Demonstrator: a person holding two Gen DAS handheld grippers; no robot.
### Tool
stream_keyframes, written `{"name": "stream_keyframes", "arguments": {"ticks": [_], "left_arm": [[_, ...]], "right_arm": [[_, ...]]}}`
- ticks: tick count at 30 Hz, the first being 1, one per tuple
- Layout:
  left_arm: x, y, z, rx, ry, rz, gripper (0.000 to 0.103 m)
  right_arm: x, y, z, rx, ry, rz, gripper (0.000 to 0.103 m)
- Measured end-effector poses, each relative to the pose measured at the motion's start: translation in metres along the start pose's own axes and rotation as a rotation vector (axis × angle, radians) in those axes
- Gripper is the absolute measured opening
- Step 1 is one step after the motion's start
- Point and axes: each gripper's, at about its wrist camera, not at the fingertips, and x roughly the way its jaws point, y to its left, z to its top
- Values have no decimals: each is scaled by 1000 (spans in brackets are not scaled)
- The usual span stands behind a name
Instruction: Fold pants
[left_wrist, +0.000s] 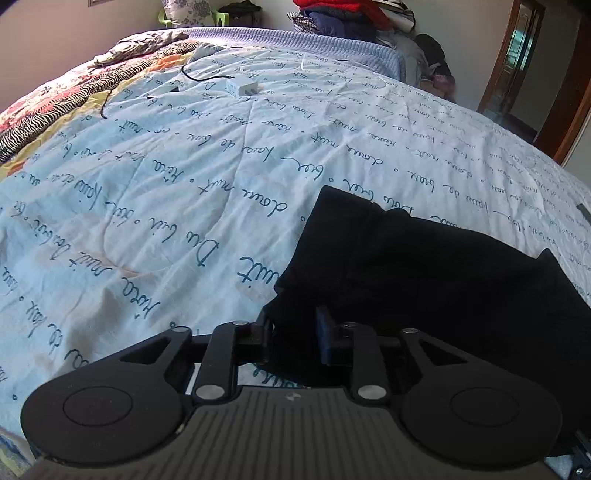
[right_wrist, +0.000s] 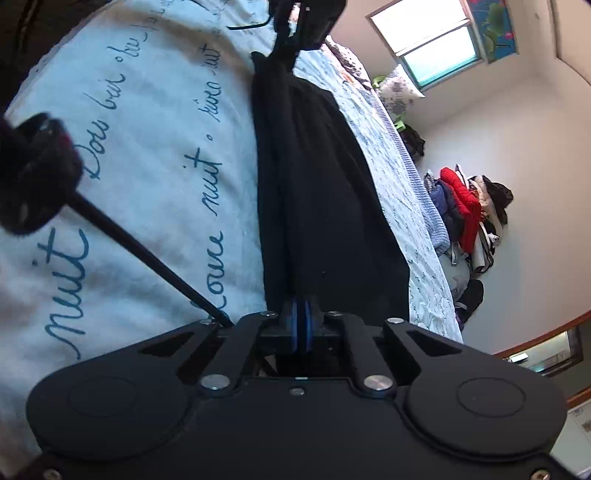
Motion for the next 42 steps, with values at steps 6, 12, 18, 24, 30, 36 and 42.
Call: {"name": "stream_keyframes", "arguments": {"ticks": [6,12,18,24,30,36,42], "left_arm": [[-39,-3,-1,40,-140,223,48],[-48,-80,-6,164,-114,5,57],[-43,-168,-43,290,-5,-288,61],[-47,-248,-96,577,-19,-485,61],[-52,-298,-127,858,-76,-604,62],[-48,-325,-147,1023,-158,-566,61],[-45,-331,-161,1117,-230,-544,61]], "right_arm": [[-34,-43,-15,280,-52,31,5],[5,-63,-34,464,89,21,5],[-36,-46,-43,450,97,-4,6],[-68,-73,-95,650,208,-187,6],[-63,-96,-136,739,248,-258,7],[-48,-80,-139,415,269,-252,23],[-31,-67,-134,217,303,-235,24]]}}
